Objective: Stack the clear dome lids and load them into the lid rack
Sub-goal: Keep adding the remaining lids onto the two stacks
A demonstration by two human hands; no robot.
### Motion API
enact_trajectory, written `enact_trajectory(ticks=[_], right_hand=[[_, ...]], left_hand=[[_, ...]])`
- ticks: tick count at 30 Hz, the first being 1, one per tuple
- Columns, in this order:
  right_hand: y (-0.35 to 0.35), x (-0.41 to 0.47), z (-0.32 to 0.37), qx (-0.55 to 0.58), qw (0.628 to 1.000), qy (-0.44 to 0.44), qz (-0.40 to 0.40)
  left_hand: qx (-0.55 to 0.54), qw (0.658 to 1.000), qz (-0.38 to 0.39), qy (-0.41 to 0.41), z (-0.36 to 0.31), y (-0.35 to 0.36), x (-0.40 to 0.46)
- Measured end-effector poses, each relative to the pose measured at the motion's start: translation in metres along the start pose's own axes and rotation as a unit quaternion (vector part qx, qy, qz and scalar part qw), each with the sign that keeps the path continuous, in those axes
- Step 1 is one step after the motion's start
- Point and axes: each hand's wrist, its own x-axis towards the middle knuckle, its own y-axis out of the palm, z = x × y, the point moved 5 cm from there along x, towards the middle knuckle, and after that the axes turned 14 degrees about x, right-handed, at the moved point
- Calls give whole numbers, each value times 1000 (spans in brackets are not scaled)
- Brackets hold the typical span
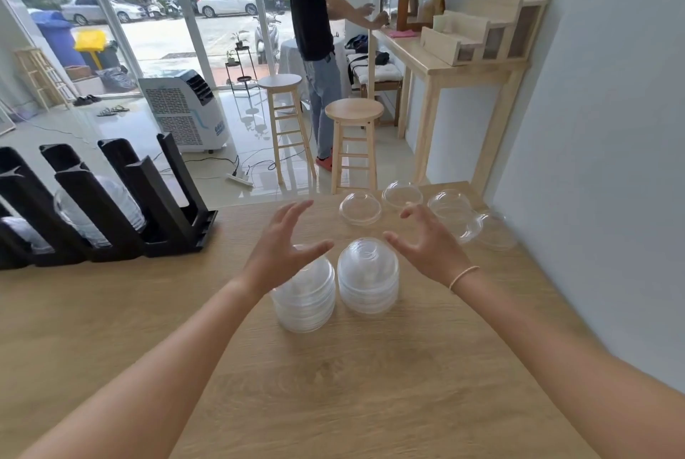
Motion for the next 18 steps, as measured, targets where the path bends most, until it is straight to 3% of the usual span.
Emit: enact_trajectory(ticks=[7,13,18], right_hand=[[-75,14,-84,-67,987,89,-118],[-96,19,-142,-152,974,158,-51],[-90,28,-165,-217,958,186,21]], left_hand=[[96,986,21,138,-81,53,65],[229,934,123,246,-138,135,96],[341,885,182,262,-152,180,111]])
